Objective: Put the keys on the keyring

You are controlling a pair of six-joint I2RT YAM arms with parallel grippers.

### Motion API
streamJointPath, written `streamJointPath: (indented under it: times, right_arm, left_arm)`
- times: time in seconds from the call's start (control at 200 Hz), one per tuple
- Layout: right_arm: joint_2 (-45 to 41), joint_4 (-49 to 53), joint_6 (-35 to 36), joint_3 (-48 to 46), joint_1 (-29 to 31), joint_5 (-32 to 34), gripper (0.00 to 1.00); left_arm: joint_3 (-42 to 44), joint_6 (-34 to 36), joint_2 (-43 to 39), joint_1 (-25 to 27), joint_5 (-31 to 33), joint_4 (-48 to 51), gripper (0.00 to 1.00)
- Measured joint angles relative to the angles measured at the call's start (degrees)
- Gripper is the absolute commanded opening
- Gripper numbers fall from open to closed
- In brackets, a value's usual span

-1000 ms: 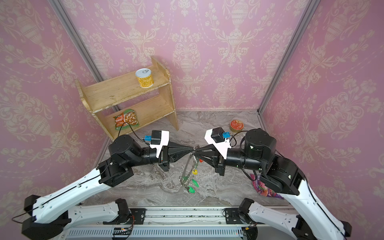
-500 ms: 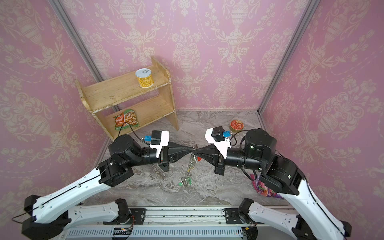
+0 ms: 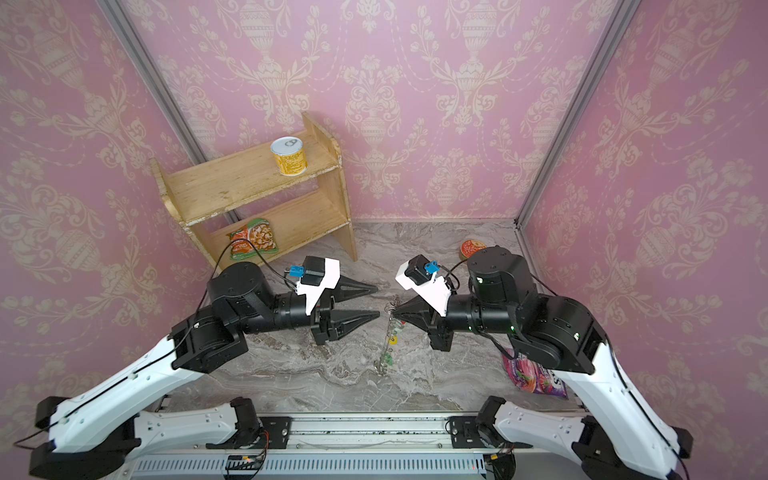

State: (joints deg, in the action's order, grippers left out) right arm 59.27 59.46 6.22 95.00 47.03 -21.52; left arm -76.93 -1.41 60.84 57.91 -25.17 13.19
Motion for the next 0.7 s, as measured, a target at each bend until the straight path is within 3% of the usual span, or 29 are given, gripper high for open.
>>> streamJointPath:
  times: [0.335,0.701]
  right_arm:
    - [1.73,3.06,1.20,0.96,0.00,0.35,0.00]
    - [2.05,3.04,1.31,0.96,0.00,0.37,0.00]
  left_arm:
    - [-4.15,0.72,5.51,0.00,-0.33,8.90,0.38]
    - [-5.03,0.87,6.73,0.00,-2.19,9.25,0.22]
